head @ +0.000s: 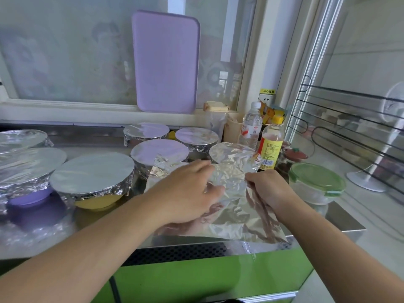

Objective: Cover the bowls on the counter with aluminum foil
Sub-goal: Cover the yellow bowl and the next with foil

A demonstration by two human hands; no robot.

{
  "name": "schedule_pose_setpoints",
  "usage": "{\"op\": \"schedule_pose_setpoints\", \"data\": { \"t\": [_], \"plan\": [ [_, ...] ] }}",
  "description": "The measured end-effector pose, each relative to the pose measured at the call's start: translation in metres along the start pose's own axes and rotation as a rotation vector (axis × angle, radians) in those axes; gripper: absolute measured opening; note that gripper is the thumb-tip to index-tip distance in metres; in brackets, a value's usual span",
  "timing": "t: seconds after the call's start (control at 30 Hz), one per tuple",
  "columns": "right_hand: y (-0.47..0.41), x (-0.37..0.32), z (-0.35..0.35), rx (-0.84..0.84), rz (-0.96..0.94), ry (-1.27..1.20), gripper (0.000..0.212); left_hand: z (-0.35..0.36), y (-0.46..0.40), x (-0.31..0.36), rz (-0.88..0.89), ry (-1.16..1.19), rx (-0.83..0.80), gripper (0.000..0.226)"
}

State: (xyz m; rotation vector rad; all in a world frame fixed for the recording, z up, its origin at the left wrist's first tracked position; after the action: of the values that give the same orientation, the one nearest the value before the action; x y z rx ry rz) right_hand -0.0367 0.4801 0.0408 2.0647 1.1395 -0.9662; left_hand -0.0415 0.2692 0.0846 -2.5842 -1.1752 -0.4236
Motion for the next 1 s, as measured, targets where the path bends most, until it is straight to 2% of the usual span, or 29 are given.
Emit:
{"op": "schedule_pose_setpoints", "data": {
  "t": [0.1, 0.2, 0.27, 0.3, 0.37, 0.43, 0.47, 0.63, 0.73, 0.87, 0.93, 1.0],
  "plan": [
    [-0.003, -0.002, -0.003, 0.032, -0.025, 0.081, 0.032, 0.021, -0.007, -0.008, -0.042, -0.079, -0.109, 0.085],
    [0.007, -0.021, -0.016, 0.224, -0.204, 0.377, 0.035, 0.026, -0.007, -0.009, -0.055, -0.102, -0.141, 0.093],
    [0.029, -0.051, -0.02, 0.405, -0.462, 0.604, 0.034, 0.027, -0.008, -0.008, -0.058, -0.099, -0.134, 0.096],
    [0.043, -0.069, -0.013, 0.427, -0.629, 0.671, 0.039, 0.026, -0.009, -0.008, -0.055, -0.093, -0.113, 0.095],
    [0.056, -0.088, 0.01, 0.301, -0.833, 0.713, 0.04, 0.022, -0.013, -0.007, -0.031, -0.07, -0.047, 0.088],
    [0.054, -0.084, 0.037, 0.127, -0.826, 0.734, 0.038, 0.019, -0.013, -0.005, -0.007, -0.049, -0.006, 0.08],
    [0.053, -0.08, 0.048, 0.094, -0.83, 0.753, 0.04, 0.019, -0.012, -0.004, 0.0, -0.045, -0.007, 0.078],
    [0.052, -0.071, 0.053, 0.097, -0.81, 0.677, 0.045, 0.02, -0.003, -0.005, 0.001, 0.012, -0.042, 0.073],
    [0.056, -0.071, 0.056, 0.083, -0.783, 0.677, 0.042, 0.02, -0.001, -0.008, 0.014, 0.055, 0.015, 0.058],
    [0.055, -0.071, 0.055, 0.052, -0.758, 0.704, 0.05, 0.018, -0.006, -0.016, -0.048, 0.09, 0.062, 0.031],
    [0.053, -0.069, 0.055, 0.029, -0.729, 0.739, 0.047, 0.017, -0.007, -0.019, -0.079, 0.125, 0.046, 0.036],
    [0.054, -0.068, 0.058, -0.009, -0.705, 0.772, 0.046, 0.018, -0.006, -0.022, -0.104, 0.123, 0.014, 0.05]
  ]
}}
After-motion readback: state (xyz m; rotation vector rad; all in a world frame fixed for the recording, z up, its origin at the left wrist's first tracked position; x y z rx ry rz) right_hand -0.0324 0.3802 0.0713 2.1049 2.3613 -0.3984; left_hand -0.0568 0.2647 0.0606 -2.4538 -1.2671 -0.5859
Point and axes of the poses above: each hand's wrist, its own y-axis away from the middle knuckle, its own z-axis out of the palm, x = y × z, the point moved 9 cm from there along -y, towards the middle knuckle, and after that the axes turned 8 degrees about y, right-handed, at the moved point
